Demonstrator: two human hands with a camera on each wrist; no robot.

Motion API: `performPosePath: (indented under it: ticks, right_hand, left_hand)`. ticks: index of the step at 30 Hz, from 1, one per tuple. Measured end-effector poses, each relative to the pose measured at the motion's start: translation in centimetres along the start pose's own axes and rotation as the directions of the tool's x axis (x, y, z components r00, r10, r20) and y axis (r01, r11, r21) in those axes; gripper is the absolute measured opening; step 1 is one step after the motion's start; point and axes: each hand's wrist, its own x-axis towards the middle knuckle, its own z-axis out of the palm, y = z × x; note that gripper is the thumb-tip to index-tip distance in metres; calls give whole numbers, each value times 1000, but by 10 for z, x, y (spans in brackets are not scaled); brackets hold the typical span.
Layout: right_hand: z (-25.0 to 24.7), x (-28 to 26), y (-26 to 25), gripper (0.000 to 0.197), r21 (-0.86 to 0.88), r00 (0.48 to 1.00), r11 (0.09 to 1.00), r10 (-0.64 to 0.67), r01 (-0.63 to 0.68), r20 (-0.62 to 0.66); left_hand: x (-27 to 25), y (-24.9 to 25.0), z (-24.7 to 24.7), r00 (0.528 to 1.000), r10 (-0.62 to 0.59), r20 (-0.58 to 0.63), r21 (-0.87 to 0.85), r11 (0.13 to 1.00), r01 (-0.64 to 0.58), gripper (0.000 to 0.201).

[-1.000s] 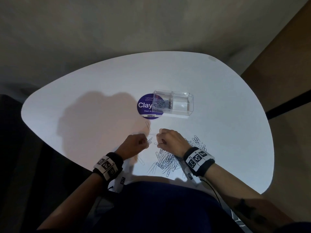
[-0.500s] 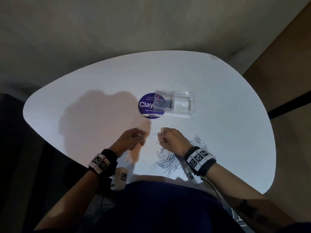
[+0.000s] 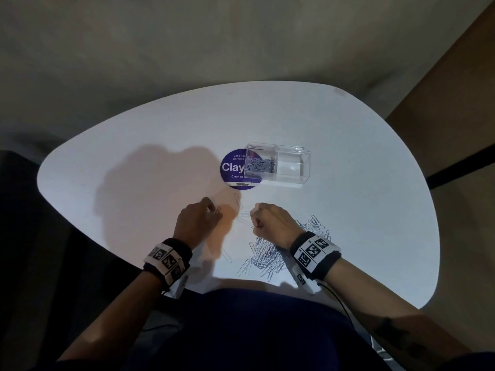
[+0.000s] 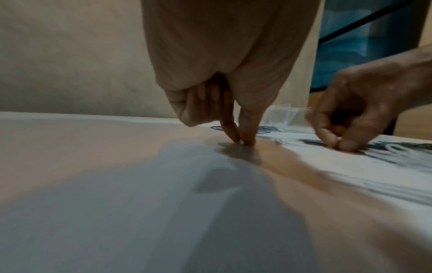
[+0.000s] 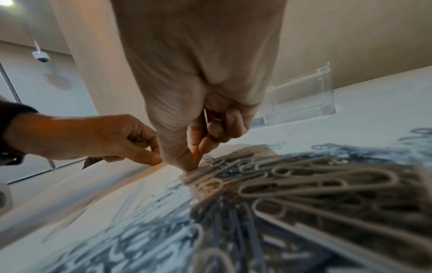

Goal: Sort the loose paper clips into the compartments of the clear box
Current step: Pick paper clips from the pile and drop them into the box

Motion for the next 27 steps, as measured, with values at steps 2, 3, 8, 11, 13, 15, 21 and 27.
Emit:
performPosePath:
  ticks: [2, 3, 8, 11, 13, 15, 21, 27]
  right_hand:
    - [0, 2, -3, 12, -3, 1000, 1000, 20, -20, 15]
    - [-1, 3, -5, 9, -11, 999, 1000, 28, -28, 25]
    - [-1, 4, -10, 14, -61, 995, 998, -7, 13, 97]
    - [-1, 2, -5, 21, 74, 997, 997, -31, 26, 66]
    - [-6, 0, 2, 27, 359, 999, 933, 32, -21, -25]
    - [-17, -3, 8, 22, 602, 983, 792, 173, -104, -58]
    - [-46, -10, 31, 23, 974, 904, 78, 394, -214, 167]
    - [-52, -16, 33, 42, 970, 873, -19, 431, -242, 227]
  left_hand:
    - [-3, 3, 3, 1000, 31, -2, 55, 998, -31, 20]
    - [-4, 5, 4, 999, 34, -2, 58, 998, -34, 20]
    - [-4, 15, 9, 1000, -12, 26, 62, 998, 10, 20]
    - [-6, 17, 9, 999, 33, 35, 87, 996, -36, 19]
    - [-9, 17, 8, 997, 78, 10, 81, 994, -78, 19]
    - [-12, 17, 6, 997, 72, -21, 42, 997, -71, 19]
    - [-8, 24, 8, 1000, 1, 4, 50, 999, -1, 15]
    - [-8, 20, 14, 978, 70, 197, -175, 984, -36, 38]
